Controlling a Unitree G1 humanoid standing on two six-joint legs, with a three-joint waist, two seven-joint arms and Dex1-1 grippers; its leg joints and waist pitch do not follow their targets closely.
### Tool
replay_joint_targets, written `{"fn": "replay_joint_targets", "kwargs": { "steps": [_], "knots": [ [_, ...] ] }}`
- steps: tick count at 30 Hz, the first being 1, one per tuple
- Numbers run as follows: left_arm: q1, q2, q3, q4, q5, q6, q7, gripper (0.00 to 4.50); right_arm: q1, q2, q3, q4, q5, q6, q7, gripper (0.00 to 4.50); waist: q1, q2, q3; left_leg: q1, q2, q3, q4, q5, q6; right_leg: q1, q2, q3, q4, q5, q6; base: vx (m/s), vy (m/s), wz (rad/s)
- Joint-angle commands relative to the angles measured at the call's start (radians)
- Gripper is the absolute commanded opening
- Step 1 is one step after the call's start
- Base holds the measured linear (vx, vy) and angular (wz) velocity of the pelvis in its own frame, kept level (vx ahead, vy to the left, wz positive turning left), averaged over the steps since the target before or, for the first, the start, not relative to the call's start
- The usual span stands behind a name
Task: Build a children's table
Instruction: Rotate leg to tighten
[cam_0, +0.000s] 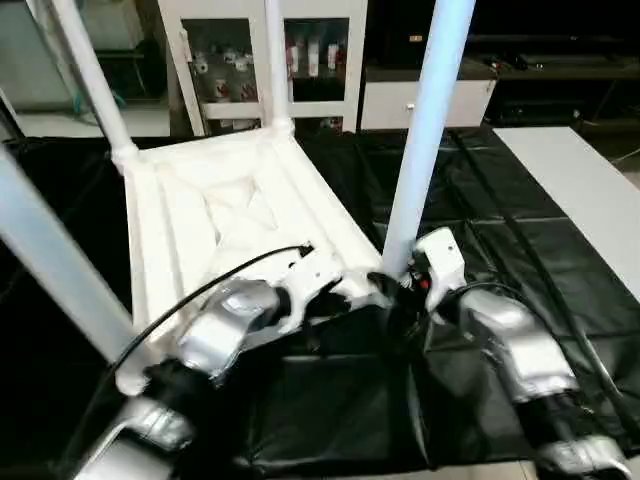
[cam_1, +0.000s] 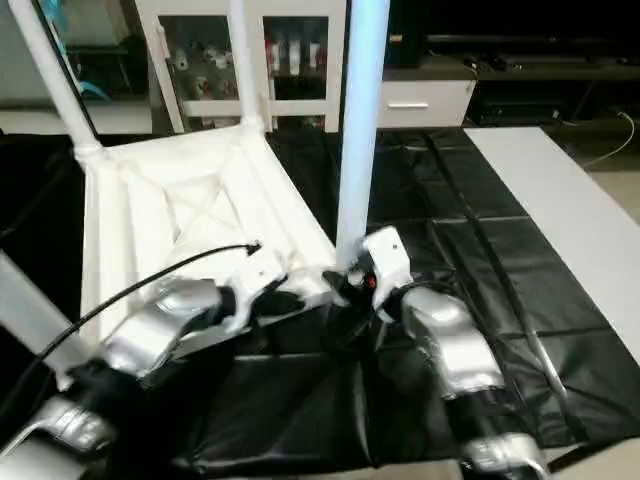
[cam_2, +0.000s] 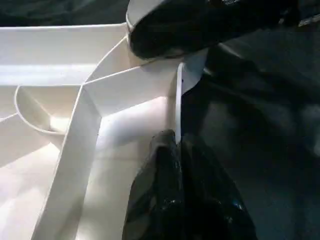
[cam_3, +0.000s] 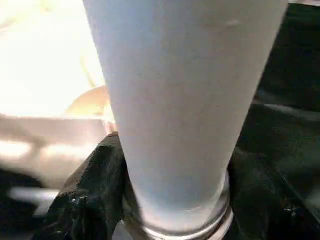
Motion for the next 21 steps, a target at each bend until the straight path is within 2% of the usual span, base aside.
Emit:
{"fn": "replay_joint_targets", "kwargs": {
  "steps": [1,2,4,6,7,8,9,10,11,13,15,16,17,18,19,20,21],
  "knots": [
    [-0.038,-0.060,-0.003,0.112,0.036,0.043,0.142,0.00,-0.037,0.075,-0.004,0.098,-0.021,0.032,-0.145,2.59,-0.006,-0.001,-0.040,0.018,0.046,-0.039,-0.089,-0.387,-0.035,0.005,-0.049,0.030,-0.104,-0.456,-0.145,0.000,0.000,0.00],
    [-0.041,-0.063,-0.003,0.118,0.038,0.044,0.148,0.00,-0.041,0.080,-0.006,0.104,-0.021,0.032,-0.155,2.59,-0.009,-0.003,-0.039,0.017,0.046,-0.040,-0.090,-0.393,-0.038,0.003,-0.049,0.030,-0.103,-0.450,-0.150,0.000,0.000,0.00],
    [-0.071,-0.092,-0.002,0.180,0.061,0.030,0.209,0.00,-0.087,0.139,-0.046,0.167,-0.015,0.037,-0.270,2.59,-0.013,-0.003,-0.042,0.014,0.044,-0.042,-0.092,-0.394,-0.038,0.008,-0.049,0.029,-0.102,-0.432,-0.151,0.000,0.000,0.00],
    [-0.090,-0.111,-0.005,0.220,0.076,0.007,0.240,0.00,-0.127,0.184,-0.069,0.209,-0.014,0.032,-0.347,2.59,-0.010,-0.001,-0.045,0.016,0.045,-0.041,-0.092,-0.383,-0.034,0.008,-0.050,0.030,-0.101,-0.386,-0.163,0.000,0.000,0.00],
    [-0.092,-0.113,-0.005,0.222,0.077,0.006,0.241,0.00,-0.130,0.186,-0.069,0.212,-0.015,0.031,-0.351,2.59,-0.008,-0.004,-0.045,0.014,0.046,-0.039,-0.092,-0.370,-0.029,0.008,-0.050,0.032,-0.097,-0.350,-0.173,0.000,0.000,0.00],
    [-0.094,-0.114,-0.004,0.224,0.078,-0.003,0.238,0.00,-0.138,0.193,-0.063,0.220,-0.036,0.018,-0.370,2.59,-0.006,-0.006,-0.047,0.008,0.046,-0.038,-0.093,-0.346,-0.021,0.015,-0.050,0.031,-0.092,-0.315,-0.179,0.000,0.000,0.00],
    [-0.092,-0.108,-0.004,0.221,0.079,-0.005,0.233,0.00,-0.135,0.192,-0.062,0.216,-0.040,0.012,-0.367,2.59,-0.005,-0.009,-0.048,0.007,0.047,-0.035,-0.092,-0.327,-0.014,0.016,-0.052,0.033,-0.091,-0.285,-0.185,0.000,0.000,0.00],
    [-0.092,-0.107,-0.003,0.223,0.081,-0.008,0.232,0.00,-0.135,0.194,-0.064,0.217,-0.043,0.007,-0.369,2.59,-0.003,-0.009,-0.048,0.006,0.047,-0.034,-0.092,-0.319,-0.009,0.018,-0.052,0.033,-0.090,-0.280,-0.187,0.000,0.000,0.00],
    [-0.092,-0.104,-0.002,0.223,0.081,-0.009,0.231,0.00,-0.134,0.194,-0.067,0.215,-0.041,0.005,-0.366,2.59,-0.002,-0.013,-0.048,0.005,0.046,-0.032,-0.090,-0.309,0.002,0.018,-0.053,0.034,-0.091,-0.280,-0.188,0.000,0.000,0.00],
    [-0.088,-0.094,0.000,0.220,0.083,-0.010,0.226,0.00,-0.126,0.190,-0.075,0.204,-0.030,-0.004,-0.347,2.59,0.003,-0.009,-0.047,0.005,0.047,-0.031,-0.089,-0.287,0.012,0.019,-0.055,0.035,-0.091,-0.289,-0.188,0.000,0.000,0.00],
    [-0.089,-0.083,0.002,0.227,0.084,-0.015,0.225,0.00,-0.113,0.183,-0.088,0.182,-0.012,-0.015,-0.317,2.59,0.005,-0.010,-0.047,0.004,0.047,-0.030,-0.089,-0.282,0.017,0.020,-0.055,0.034,-0.091,-0.290,-0.185,0.000,0.000,0.00],
    [-0.089,-0.072,0.000,0.230,0.086,-0.030,0.215,0.00,-0.086,0.159,-0.080,0.134,-0.004,-0.026,-0.264,2.59,0.009,-0.011,-0.047,0.005,0.048,-0.030,-0.090,-0.271,0.019,0.020,-0.055,0.035,-0.090,-0.286,-0.184,0.000,0.000,0.00],
    [-0.086,-0.057,-0.001,0.225,0.085,-0.045,0.197,0.00,-0.038,0.107,-0.049,0.048,-0.007,-0.040,-0.180,2.59,0.014,-0.007,-0.048,0.006,0.050,-0.029,-0.090,-0.264,0.020,0.020,-0.054,0.035,-0.090,-0.273,-0.180,0.000,0.000,0.00],
    [-0.086,-0.056,-0.001,0.225,0.085,-0.045,0.196,0.00,-0.036,0.105,-0.047,0.045,-0.007,-0.041,-0.176,2.59,0.020,-0.008,-0.047,0.009,0.051,-0.029,-0.090,-0.259,0.022,0.022,-0.052,0.034,-0.093,-0.262,-0.175,0.000,0.000,0.00],
    [-0.086,-0.053,0.000,0.227,0.085,-0.050,0.192,0.00,-0.024,0.092,-0.038,0.025,-0.008,-0.044,-0.158,2.94,0.026,-0.009,-0.050,0.012,0.054,-0.026,-0.088,-0.241,0.028,0.019,-0.052,0.037,-0.086,-0.216,-0.186,0.000,0.000,0.00],
    [-0.085,-0.051,-0.002,0.227,0.086,-0.054,0.189,0.00,-0.021,0.089,-0.037,0.018,-0.008,-0.045,-0.153,3.15,0.026,-0.011,-0.050,0.006,0.053,-0.026,-0.087,-0.222,0.034,0.025,-0.052,0.037,-0.082,-0.191,-0.194,0.000,0.000,0.00],
    [-0.079,-0.039,-0.008,0.221,0.090,-0.068,0.167,0.00,0.003,0.068,-0.033,-0.031,0.002,-0.035,-0.126,3.29,0.032,-0.002,-0.051,0.004,0.052,-0.025,-0.086,-0.193,0.040,0.027,-0.051,0.035,-0.080,-0.150,-0.206,0.000,0.000,0.00]
  ]
}}
